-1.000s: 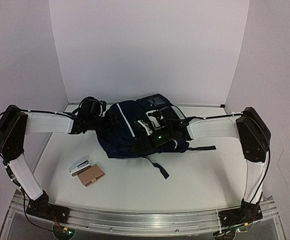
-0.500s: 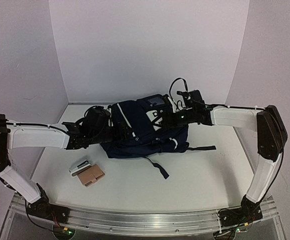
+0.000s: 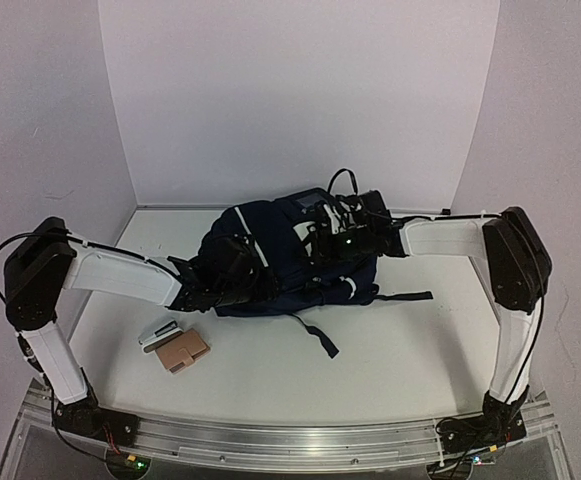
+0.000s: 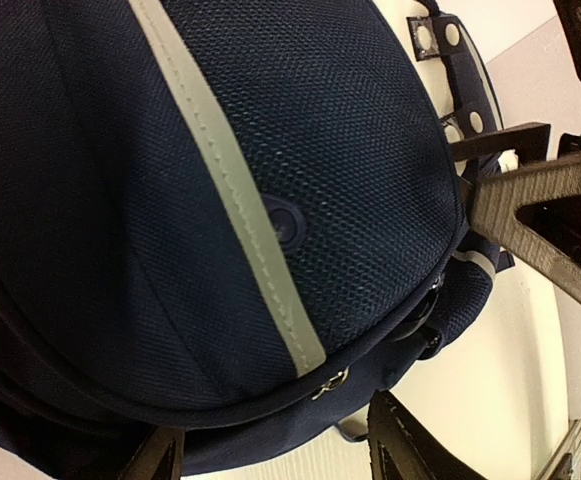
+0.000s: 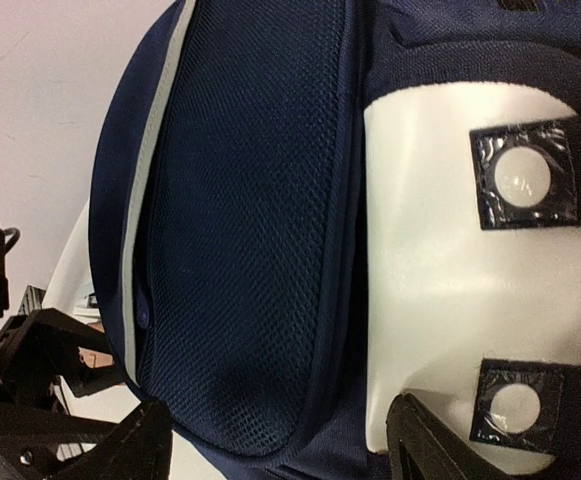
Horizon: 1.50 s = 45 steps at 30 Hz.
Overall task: Pack the student bag
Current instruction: Unzip the student bag at the center of the board.
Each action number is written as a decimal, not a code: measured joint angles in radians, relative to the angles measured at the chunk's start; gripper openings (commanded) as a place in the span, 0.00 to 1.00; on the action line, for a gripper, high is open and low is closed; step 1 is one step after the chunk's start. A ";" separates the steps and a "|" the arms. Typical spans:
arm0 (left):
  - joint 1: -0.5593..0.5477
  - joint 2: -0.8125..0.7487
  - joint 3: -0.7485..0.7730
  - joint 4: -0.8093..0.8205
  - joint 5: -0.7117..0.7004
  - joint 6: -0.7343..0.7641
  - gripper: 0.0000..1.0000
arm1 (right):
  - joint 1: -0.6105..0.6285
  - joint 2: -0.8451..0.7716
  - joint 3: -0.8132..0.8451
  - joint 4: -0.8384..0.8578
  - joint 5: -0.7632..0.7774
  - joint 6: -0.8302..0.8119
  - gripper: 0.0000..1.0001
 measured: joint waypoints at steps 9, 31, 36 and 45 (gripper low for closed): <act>-0.013 0.074 0.085 -0.047 -0.077 -0.070 0.54 | 0.022 0.059 0.036 0.078 0.020 0.062 0.43; -0.167 0.053 0.087 -0.023 -0.226 -0.139 0.57 | 0.026 0.079 0.013 0.162 0.059 0.250 0.00; -0.154 0.059 0.112 -0.088 -0.276 -0.192 0.55 | 0.026 0.079 0.000 0.184 0.053 0.277 0.00; -0.073 0.083 0.116 -0.102 -0.257 -0.208 0.46 | 0.030 0.079 -0.012 0.210 0.046 0.300 0.00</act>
